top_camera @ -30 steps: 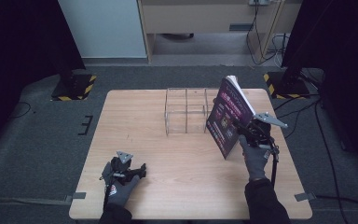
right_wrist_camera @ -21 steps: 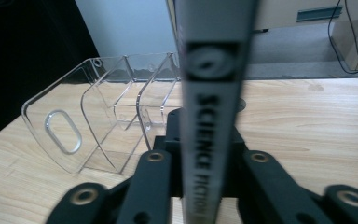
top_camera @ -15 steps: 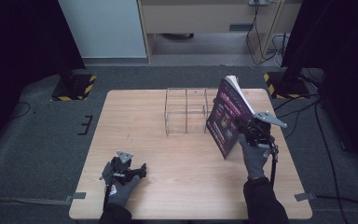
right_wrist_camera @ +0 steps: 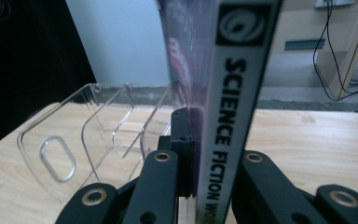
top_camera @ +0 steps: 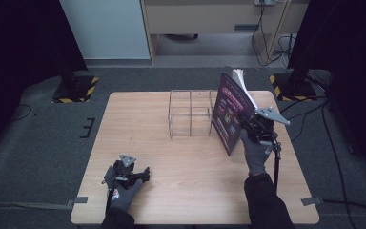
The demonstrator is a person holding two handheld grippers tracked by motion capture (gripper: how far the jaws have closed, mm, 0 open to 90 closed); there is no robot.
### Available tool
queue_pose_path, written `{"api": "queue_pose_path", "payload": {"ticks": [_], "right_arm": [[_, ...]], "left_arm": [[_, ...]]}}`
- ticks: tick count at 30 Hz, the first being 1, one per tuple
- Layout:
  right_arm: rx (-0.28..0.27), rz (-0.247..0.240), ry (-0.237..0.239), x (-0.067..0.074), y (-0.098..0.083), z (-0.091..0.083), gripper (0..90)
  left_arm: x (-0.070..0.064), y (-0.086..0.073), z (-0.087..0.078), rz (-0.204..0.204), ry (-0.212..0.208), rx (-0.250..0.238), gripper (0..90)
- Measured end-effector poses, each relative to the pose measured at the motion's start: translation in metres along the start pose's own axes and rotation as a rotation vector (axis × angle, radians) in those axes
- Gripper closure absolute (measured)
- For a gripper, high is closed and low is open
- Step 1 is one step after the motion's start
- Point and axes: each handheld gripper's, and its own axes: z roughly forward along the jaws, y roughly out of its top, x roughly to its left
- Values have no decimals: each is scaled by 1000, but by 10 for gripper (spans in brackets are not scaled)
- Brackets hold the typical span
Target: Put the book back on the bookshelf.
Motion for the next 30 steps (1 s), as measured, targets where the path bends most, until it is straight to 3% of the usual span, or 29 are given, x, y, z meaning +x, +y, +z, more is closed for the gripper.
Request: {"api": "queue_pose_path", "payload": {"ticks": [16, 30], "right_arm": [[-45, 8, -46, -1, 1, 34, 829], [-31, 42, -48, -8, -12, 43, 826]], "left_arm": [[0, 0, 0, 0, -1, -1, 81], [0, 0, 0, 1, -1, 0, 80]]}}
